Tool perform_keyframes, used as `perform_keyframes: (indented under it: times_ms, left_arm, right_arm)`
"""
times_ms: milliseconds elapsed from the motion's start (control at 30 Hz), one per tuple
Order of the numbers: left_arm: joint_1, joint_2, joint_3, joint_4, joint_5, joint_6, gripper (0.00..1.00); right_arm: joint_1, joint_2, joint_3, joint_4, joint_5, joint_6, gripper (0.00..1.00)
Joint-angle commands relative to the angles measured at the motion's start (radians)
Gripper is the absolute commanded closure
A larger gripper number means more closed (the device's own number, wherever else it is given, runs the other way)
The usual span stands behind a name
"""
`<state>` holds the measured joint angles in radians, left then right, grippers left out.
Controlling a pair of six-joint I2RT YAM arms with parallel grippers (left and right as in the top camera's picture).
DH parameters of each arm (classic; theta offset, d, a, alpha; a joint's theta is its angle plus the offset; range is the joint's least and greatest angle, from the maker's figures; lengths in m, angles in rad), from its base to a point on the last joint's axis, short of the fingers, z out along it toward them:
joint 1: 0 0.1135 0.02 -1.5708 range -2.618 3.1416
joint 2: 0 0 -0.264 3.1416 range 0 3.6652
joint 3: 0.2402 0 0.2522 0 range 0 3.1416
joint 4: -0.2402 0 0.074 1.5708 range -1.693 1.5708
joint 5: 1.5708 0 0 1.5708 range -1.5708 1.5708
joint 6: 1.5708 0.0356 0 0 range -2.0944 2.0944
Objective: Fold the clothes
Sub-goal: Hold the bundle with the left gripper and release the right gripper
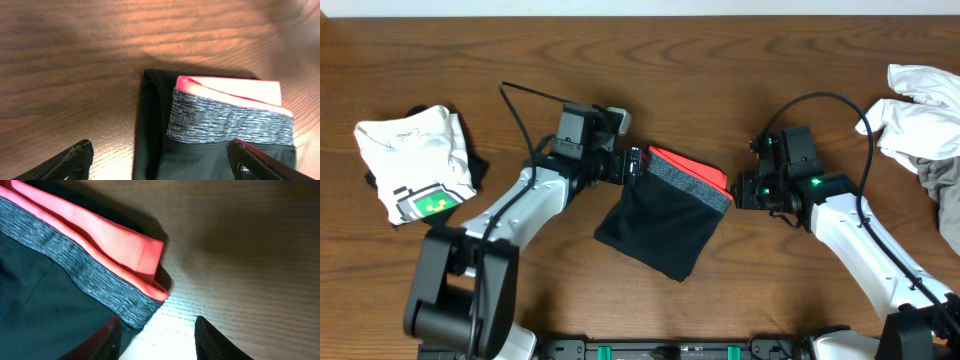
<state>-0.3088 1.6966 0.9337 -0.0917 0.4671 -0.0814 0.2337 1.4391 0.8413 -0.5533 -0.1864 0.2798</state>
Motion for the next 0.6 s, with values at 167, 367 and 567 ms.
perform_keyframes:
  times_ms: [167,367,567]
  left_arm:
    - [-0.058,0.125,0.002,0.106,-0.004,-0.004,0.12]
    - [-0.077,0.193,0.002,0.132,-0.004,-0.005,0.13]
    - [-0.077,0.238,0.002,0.132,-0.004,-0.005,0.41]
  right_arm:
    - [-0.008,-0.012,-0.003,-0.024,0.002,0.004,0.54]
    - [-0.008,-0.012,-0.003,-0.034,0.002,0.004,0.54]
    - [-0.008,-0.012,-0.003,-0.051,-0.005,0.004,0.54]
